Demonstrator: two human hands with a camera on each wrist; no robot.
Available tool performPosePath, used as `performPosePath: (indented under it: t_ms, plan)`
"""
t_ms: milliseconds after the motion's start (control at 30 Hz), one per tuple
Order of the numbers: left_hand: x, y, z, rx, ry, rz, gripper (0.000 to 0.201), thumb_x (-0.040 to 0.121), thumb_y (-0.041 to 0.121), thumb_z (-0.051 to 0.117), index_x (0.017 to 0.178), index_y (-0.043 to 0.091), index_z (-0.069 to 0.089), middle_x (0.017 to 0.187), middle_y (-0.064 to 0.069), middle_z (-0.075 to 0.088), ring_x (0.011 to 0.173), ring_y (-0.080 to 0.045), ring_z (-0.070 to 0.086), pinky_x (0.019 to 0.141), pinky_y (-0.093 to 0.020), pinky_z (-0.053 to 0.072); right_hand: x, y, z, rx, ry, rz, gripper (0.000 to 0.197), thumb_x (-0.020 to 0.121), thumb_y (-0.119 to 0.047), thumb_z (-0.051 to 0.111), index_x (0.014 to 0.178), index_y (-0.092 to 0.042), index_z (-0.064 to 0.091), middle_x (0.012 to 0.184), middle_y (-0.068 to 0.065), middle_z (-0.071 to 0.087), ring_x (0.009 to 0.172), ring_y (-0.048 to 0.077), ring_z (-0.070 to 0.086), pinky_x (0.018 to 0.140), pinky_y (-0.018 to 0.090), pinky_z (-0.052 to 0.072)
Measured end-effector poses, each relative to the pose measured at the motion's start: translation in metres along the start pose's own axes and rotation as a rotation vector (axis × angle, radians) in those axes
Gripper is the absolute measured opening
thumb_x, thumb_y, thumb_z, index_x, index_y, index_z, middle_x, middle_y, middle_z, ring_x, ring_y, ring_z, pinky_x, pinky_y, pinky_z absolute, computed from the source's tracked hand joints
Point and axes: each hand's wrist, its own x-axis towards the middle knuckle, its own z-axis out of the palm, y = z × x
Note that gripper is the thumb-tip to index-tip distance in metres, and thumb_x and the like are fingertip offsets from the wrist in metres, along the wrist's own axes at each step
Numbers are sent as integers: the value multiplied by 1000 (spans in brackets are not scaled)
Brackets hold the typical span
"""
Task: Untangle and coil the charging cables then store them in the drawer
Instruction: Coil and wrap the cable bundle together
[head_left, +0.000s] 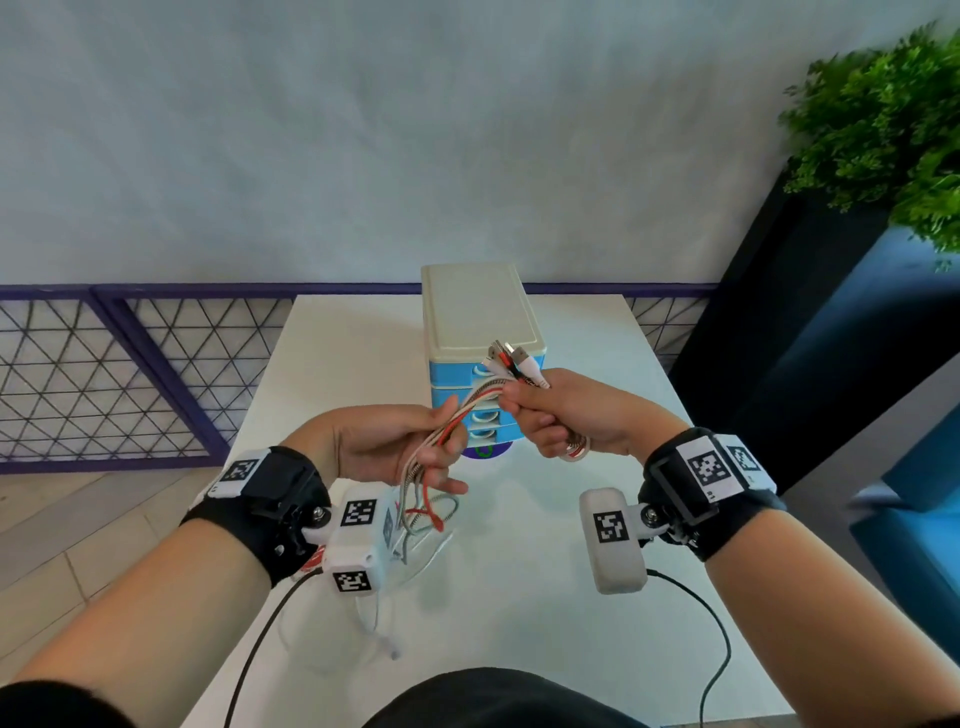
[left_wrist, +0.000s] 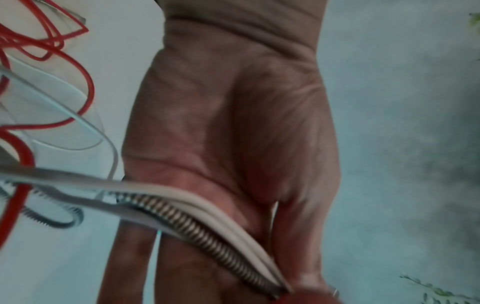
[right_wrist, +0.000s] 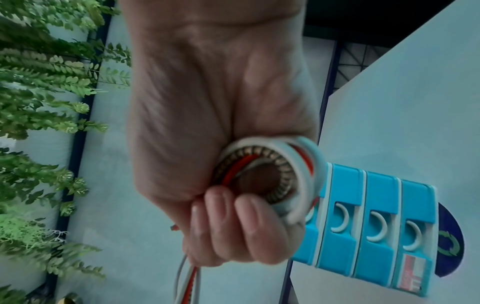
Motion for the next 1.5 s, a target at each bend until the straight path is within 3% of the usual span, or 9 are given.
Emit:
performPosePath:
  t_ms: [200, 367, 633, 767, 900, 1067, 1200, 1367, 1500]
  plan:
    - [3, 2, 0, -119, -103, 25, 29, 89, 43, 54, 77, 17, 58, 61, 8, 53, 69, -13, 62, 112, -42, 32, 8, 0, -9, 23, 30, -38, 26, 101, -30, 44, 81, -14, 48, 56, -6, 29, 44, 6, 27, 46, 16, 28]
    - [11, 15, 13, -25, 97, 54, 34, 95, 39, 35, 70, 19, 47, 57, 7, 40, 50, -9, 44, 85, -29, 53, 20, 4, -12, 131, 146, -65, 27, 102, -30, 42, 82, -13, 47, 57, -5, 29, 44, 6, 29, 44, 16, 29]
    - [44, 11, 48, 760, 741, 215, 25, 102, 30, 34, 85, 16, 46, 69, 4, 46, 56, -10, 45, 60, -25, 44, 39, 5, -2, 297, 307, -68, 52, 95, -60, 37, 69, -15, 43, 59, 0, 30, 48, 12, 33, 47, 21, 39]
    - [51, 6, 68, 1176, 891, 192, 24, 101, 34, 29, 100, 21, 49, 78, 5, 54, 71, -21, 57, 58, -29, 40, 40, 4, 4, 348, 304, -36, 62, 84, -76, 33, 71, -17, 47, 56, 1, 37, 42, 11, 35, 44, 20, 33]
    - [56, 9, 76, 1494, 958, 37, 26, 98, 24, 36, 120, 14, 45, 93, -6, 58, 76, -26, 50, 62, -33, 34, 42, 7, 7, 252, 262, -30, 50, 74, -67, 64, 71, -22, 42, 59, 1, 34, 49, 14, 35, 47, 23, 32]
    - [57, 7, 80, 1543, 912, 66, 24, 96, 12, 39, 117, 3, 49, 97, -12, 64, 79, -28, 58, 63, -35, 37, 48, 12, 6, 138, 366, -63, 37, 87, -49, 62, 93, -13, 52, 77, 13, 47, 71, 25, 52, 60, 30, 43]
    - [56, 17, 71, 1091, 683, 132, 23, 100, 24, 37, 102, 7, 52, 70, -3, 63, 58, -18, 58, 55, -27, 45, 48, 11, 0, 105, 496, -115, 39, 95, -45, 52, 73, -14, 46, 56, 2, 45, 46, 15, 45, 49, 27, 37]
    - [50, 17, 62, 769, 363, 74, 38, 102, 29, 34, 85, 8, 60, 78, -4, 68, 58, 2, 62, 61, -6, 45, 50, 2, 2, 559, 471, -228, 35, 98, -36, 50, 71, -17, 40, 58, -4, 33, 48, 9, 36, 46, 23, 40]
    - [54, 5, 62, 914, 421, 77, 37, 102, 28, 36, 99, 8, 67, 86, 3, 63, 69, 2, 53, 62, 1, 40, 52, -2, 8, 826, 404, -258, 39, 99, -40, 47, 68, -16, 42, 59, -2, 44, 52, 13, 50, 54, 28, 50]
